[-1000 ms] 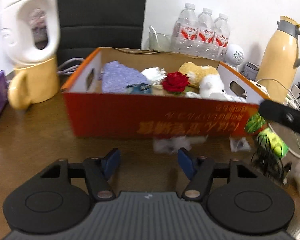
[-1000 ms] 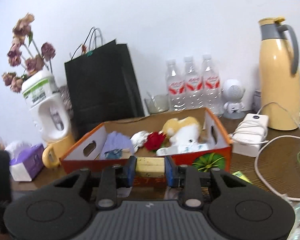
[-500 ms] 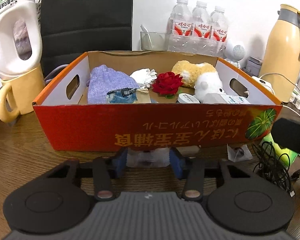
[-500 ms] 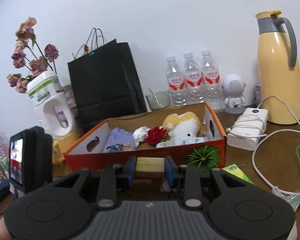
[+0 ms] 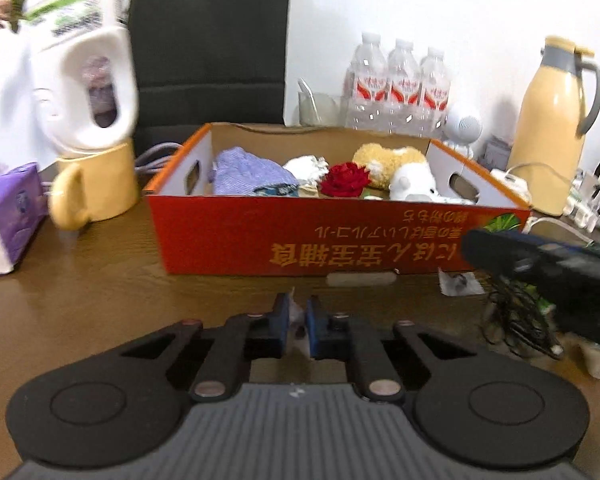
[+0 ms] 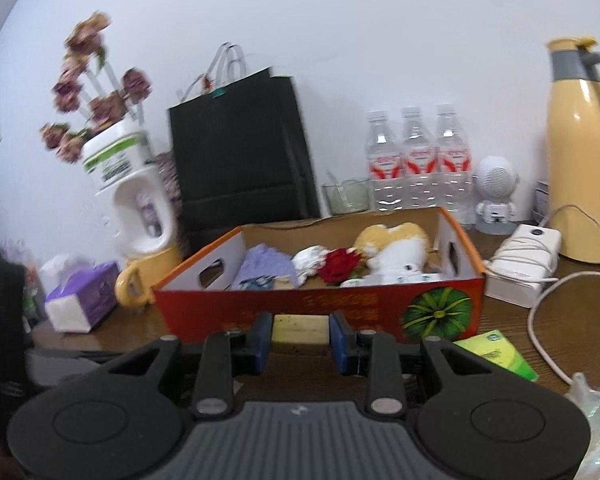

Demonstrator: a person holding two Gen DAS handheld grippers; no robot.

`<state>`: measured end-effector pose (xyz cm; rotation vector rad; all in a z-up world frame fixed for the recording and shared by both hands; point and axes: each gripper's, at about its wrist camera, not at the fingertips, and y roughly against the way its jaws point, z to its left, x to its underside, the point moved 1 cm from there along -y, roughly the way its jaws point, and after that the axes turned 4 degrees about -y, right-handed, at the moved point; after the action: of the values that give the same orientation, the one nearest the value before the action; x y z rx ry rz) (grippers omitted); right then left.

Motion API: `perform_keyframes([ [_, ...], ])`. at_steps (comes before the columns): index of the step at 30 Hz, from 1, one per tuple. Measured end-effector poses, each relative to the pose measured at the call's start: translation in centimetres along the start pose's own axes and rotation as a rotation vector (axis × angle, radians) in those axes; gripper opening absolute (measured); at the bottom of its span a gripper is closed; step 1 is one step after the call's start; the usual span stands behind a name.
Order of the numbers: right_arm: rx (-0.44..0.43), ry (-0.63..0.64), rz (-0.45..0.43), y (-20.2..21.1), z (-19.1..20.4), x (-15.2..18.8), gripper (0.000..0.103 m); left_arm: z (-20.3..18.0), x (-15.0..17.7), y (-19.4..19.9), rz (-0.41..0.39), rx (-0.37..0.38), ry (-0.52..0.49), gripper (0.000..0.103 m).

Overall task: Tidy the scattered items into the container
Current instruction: 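Carry the yellow block into the box and open the right tool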

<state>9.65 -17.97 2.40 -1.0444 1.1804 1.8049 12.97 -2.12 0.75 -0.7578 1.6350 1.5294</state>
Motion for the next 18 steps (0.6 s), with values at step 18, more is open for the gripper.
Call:
perform_keyframes([
  [18,-0.046,-0.010,0.005,4.2,3.8,0.3,0.030,3.5,-2.5,10.4,-0.239,-0.024,0.060,0.008],
])
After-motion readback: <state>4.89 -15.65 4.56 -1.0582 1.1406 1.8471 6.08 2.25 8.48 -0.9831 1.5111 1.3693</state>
